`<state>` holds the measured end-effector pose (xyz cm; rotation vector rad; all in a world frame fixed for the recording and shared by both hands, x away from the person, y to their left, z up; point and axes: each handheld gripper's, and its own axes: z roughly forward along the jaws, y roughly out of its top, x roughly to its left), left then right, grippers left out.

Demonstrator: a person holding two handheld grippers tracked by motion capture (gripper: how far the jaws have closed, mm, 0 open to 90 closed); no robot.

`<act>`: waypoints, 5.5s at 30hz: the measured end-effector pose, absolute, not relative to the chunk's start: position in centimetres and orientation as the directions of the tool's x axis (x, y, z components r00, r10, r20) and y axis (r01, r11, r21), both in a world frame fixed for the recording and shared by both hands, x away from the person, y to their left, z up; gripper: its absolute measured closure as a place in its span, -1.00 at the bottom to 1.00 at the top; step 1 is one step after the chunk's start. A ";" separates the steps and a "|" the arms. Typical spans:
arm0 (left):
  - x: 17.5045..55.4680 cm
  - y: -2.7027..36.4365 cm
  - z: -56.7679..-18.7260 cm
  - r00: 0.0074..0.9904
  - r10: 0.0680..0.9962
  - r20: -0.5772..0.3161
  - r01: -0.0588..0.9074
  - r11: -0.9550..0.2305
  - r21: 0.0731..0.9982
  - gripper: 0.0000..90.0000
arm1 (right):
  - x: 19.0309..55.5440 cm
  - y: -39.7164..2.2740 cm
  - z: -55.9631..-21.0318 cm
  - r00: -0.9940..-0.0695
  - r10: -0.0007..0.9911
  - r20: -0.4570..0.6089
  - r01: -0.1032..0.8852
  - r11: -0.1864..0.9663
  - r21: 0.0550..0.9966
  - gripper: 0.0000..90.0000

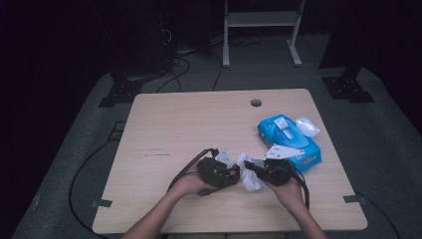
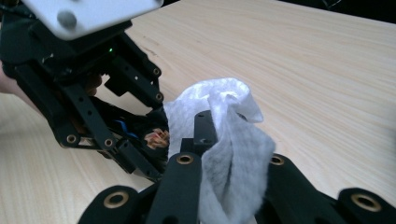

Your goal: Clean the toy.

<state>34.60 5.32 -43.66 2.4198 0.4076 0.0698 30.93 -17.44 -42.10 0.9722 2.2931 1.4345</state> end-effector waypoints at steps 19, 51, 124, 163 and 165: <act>35.5 11.5 -42.6 0.906 0.347 -0.242 0.405 -0.542 0.736 0.01 | 31.9 -13.2 -42.3 -0.801 0.589 0.104 0.387 0.378 0.841 0.84; 32.2 10.3 -45.6 0.885 0.351 -0.304 0.457 -0.537 0.709 -0.48 | 27.4 -14.6 -43.4 -0.850 0.525 0.030 0.320 0.471 0.822 0.84; 30.7 6.0 -46.4 0.958 0.286 -0.026 0.248 -0.779 0.575 -0.56 | 26.5 -17.8 -44.5 -0.819 0.571 0.051 0.378 0.472 0.796 0.80; 30.9 6.9 -46.3 0.976 0.219 -0.022 0.194 -0.811 0.552 -0.57 | 26.6 -18.8 -44.0 -0.802 0.595 0.057 0.383 0.438 0.813 0.79; 30.8 7.0 -46.2 0.978 0.207 -0.010 0.178 -0.814 0.553 -0.48 | 26.6 -18.7 -44.0 -0.802 0.594 0.055 0.381 0.439 0.814 0.79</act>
